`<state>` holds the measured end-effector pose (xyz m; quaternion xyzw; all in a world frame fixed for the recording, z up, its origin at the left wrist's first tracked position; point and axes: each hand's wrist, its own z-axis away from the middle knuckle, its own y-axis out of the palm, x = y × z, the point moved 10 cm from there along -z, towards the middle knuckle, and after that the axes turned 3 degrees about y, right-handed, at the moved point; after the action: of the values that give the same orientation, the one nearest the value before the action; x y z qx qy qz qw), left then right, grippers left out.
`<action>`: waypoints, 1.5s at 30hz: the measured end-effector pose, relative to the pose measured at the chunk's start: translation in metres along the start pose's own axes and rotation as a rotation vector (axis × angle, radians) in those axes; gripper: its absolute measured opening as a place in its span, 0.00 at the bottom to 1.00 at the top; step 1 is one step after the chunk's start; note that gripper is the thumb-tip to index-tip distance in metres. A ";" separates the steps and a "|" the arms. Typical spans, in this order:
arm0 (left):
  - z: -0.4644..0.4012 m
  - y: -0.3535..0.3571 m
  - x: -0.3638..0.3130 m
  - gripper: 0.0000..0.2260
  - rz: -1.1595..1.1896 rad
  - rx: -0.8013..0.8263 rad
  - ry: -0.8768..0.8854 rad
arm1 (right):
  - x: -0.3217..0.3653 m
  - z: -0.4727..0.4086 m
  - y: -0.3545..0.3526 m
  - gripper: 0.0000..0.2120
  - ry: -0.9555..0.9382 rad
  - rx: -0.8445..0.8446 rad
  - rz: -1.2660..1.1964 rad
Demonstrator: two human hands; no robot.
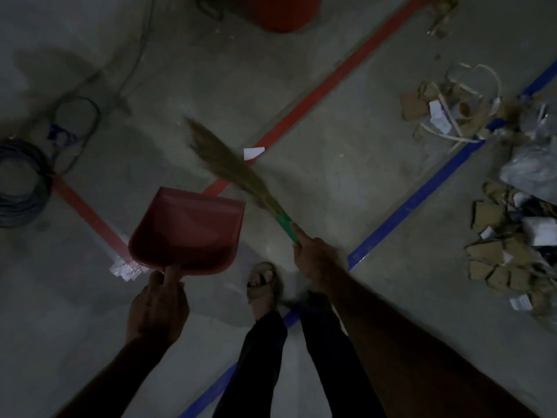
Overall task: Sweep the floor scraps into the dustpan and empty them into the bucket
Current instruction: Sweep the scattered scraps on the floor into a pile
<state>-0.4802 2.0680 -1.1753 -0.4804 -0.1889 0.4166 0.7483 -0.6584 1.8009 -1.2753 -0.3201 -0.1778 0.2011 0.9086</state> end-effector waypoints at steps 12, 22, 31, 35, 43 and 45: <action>-0.084 -0.007 -0.146 0.20 -0.057 -0.132 0.263 | -0.264 0.012 -0.007 0.28 0.665 -0.111 -0.693; -0.146 -0.011 -0.329 0.17 -0.148 -0.017 0.447 | -0.478 0.061 -0.085 0.21 0.963 -0.390 -1.091; -0.165 -0.053 -0.447 0.21 -0.180 -0.061 0.581 | -0.494 0.150 -0.142 0.27 0.839 -0.538 -0.976; -0.180 -0.056 -0.469 0.20 -0.193 -0.059 0.638 | -0.450 0.153 -0.136 0.32 0.747 -0.560 -0.761; -0.229 -0.062 -0.462 0.24 -0.181 0.006 0.638 | -0.335 0.082 -0.107 0.36 0.630 -0.465 -0.706; -0.245 -0.067 -0.456 0.26 -0.187 0.042 0.630 | -0.311 0.060 -0.110 0.35 0.649 -0.394 -0.704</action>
<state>-0.5485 1.5510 -1.1779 -0.5507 0.0171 0.1811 0.8147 -0.9241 1.6032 -1.2199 -0.4516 -0.0182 -0.2637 0.8522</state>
